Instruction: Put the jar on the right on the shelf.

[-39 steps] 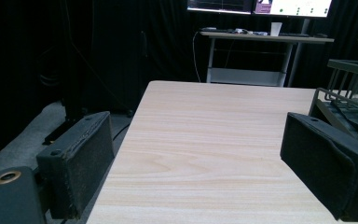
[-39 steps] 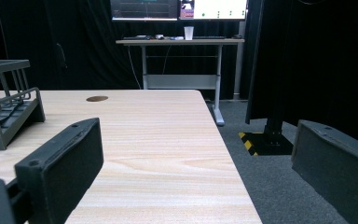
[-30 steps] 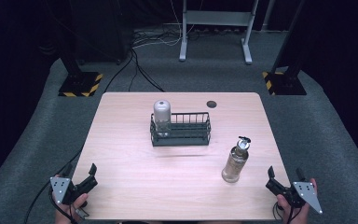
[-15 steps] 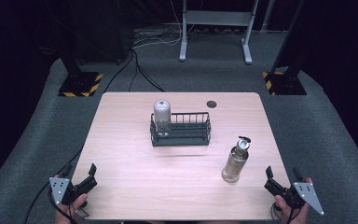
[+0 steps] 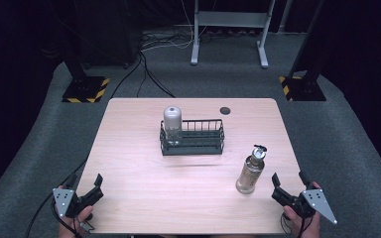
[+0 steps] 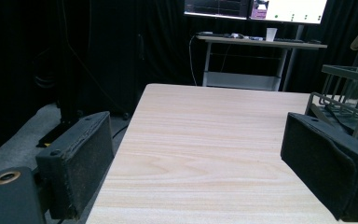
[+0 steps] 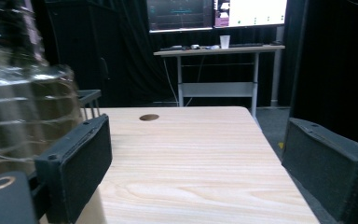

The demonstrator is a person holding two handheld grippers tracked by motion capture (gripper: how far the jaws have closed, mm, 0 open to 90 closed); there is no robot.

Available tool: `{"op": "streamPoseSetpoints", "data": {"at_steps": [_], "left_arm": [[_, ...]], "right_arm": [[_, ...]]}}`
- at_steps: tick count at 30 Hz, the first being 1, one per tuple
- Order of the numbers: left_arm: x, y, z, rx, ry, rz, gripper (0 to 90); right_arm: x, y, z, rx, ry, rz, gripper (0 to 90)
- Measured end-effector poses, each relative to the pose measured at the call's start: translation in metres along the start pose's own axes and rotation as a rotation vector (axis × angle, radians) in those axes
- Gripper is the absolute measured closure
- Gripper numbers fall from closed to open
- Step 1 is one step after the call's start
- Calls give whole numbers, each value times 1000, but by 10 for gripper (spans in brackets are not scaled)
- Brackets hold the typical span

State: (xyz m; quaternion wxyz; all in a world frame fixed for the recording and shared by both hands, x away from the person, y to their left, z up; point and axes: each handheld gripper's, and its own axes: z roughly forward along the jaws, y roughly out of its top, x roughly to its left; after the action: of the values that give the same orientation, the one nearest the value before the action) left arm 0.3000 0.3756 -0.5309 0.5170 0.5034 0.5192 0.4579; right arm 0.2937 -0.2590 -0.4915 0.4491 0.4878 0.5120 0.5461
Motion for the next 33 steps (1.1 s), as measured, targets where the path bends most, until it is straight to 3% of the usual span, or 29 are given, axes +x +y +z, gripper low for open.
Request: {"op": "streamPoseSetpoints", "data": {"at_steps": [20,33], "left_arm": [[0,0,0,2,-9,-3,91],[1,0,0,2,-11,-5,91]], "right_arm": [[33,4,4,4,113,-15,72],[42,0,8,16,156,-12,66]]}}
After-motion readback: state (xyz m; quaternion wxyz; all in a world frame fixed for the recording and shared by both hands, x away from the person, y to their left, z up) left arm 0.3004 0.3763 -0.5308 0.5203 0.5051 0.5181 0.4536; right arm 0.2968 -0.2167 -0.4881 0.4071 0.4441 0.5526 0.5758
